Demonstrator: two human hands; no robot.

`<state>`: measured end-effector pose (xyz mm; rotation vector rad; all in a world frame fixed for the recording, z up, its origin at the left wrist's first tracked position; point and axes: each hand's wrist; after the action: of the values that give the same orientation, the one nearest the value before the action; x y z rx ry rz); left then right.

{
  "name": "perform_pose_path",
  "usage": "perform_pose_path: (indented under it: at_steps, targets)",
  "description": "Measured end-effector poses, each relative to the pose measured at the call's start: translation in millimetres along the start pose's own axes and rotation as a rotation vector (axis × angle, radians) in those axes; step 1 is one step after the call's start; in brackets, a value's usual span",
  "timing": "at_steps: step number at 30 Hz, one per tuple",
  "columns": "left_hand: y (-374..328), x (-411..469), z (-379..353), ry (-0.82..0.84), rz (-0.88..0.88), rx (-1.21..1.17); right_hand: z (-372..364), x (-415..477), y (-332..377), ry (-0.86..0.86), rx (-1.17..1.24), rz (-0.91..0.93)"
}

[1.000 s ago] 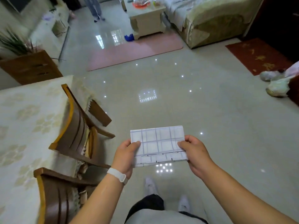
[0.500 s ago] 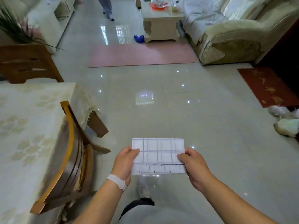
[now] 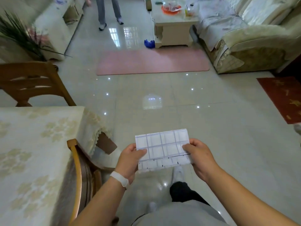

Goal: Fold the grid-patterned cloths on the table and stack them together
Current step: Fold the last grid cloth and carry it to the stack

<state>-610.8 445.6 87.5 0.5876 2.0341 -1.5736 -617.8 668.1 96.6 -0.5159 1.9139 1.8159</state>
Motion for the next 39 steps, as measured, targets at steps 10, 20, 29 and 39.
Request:
perform_pose_path:
  at_steps: [10,20,29,39]
  targets:
    - [-83.4,128.2,-7.6,-0.179,-0.005,-0.097,-26.8,174.6,86.5,0.218,-0.007,-0.06]
    - [-171.6,216.3,-37.3,-0.352,-0.074,-0.152,-58.1,305.4,189.9,0.38,-0.167,0.015]
    - [-216.2,266.4,3.7,-0.495,-0.091,-0.248,-117.0,377.9,219.0,0.447,-0.244,-0.077]
    - [-306.6,377.5,107.9,-0.464,-0.089,-0.366,-245.2,486.7,273.7,0.434,-0.338,-0.043]
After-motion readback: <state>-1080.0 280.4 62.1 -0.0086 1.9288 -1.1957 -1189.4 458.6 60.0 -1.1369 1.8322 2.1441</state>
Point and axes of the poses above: each hand's wrist, its own x-axis towards the middle knuckle, its own z-axis out of the back of the hand, y = z × x, and after that the axes turned 7 degrees about y, right-handed
